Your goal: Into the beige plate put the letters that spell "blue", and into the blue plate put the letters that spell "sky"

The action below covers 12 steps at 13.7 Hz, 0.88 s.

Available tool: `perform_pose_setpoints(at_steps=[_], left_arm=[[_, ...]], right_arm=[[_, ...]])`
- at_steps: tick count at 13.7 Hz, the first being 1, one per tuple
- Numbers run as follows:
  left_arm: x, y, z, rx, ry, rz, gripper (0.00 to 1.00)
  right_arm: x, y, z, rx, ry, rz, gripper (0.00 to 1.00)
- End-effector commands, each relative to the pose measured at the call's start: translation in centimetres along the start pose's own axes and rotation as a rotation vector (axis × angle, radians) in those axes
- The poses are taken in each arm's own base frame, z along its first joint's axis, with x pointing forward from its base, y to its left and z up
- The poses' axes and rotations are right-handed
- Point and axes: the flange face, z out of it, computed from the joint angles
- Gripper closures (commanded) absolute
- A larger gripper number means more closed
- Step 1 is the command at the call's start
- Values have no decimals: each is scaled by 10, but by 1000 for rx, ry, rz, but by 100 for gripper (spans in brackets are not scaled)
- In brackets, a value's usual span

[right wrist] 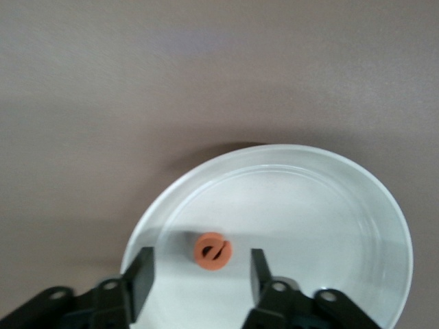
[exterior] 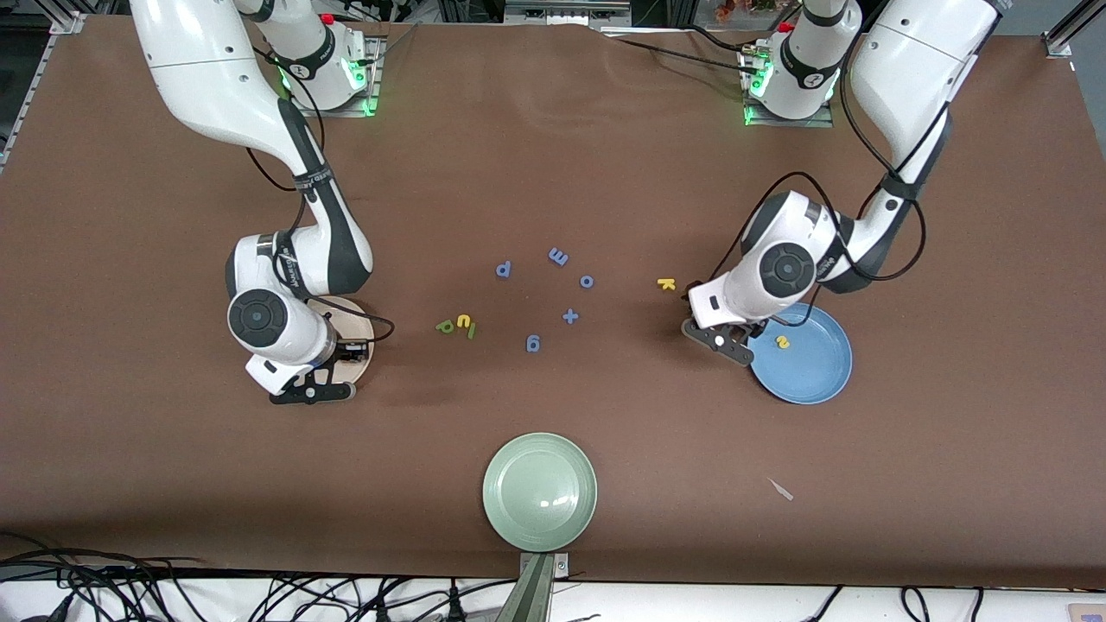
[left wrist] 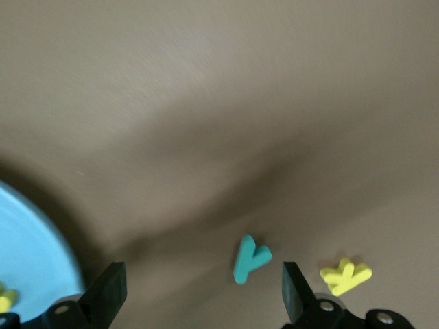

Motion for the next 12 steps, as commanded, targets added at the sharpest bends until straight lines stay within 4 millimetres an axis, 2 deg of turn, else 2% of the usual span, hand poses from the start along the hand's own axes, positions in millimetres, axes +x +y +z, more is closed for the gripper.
perform_pose_setpoints(at_steps=[1,4,7,9,12], left_arm=[[-15,25,-8,49,6,106,0],[-15,31,-1,88,-8,301,0],[-12,20,10,70,19,358,0],[-10,26,24,55,34,368,5],[-11,31,34,51,52,384,20]], right_arm=[[-10,-30,-27,27,-11,55,30],[-20,-76,-32,67,-45,169,30],[-35,-118,-24,98,-65,270,29],[-44,-136,-18,97,-74,293,29],[-55,-143,-1,100,-64,337,24]])
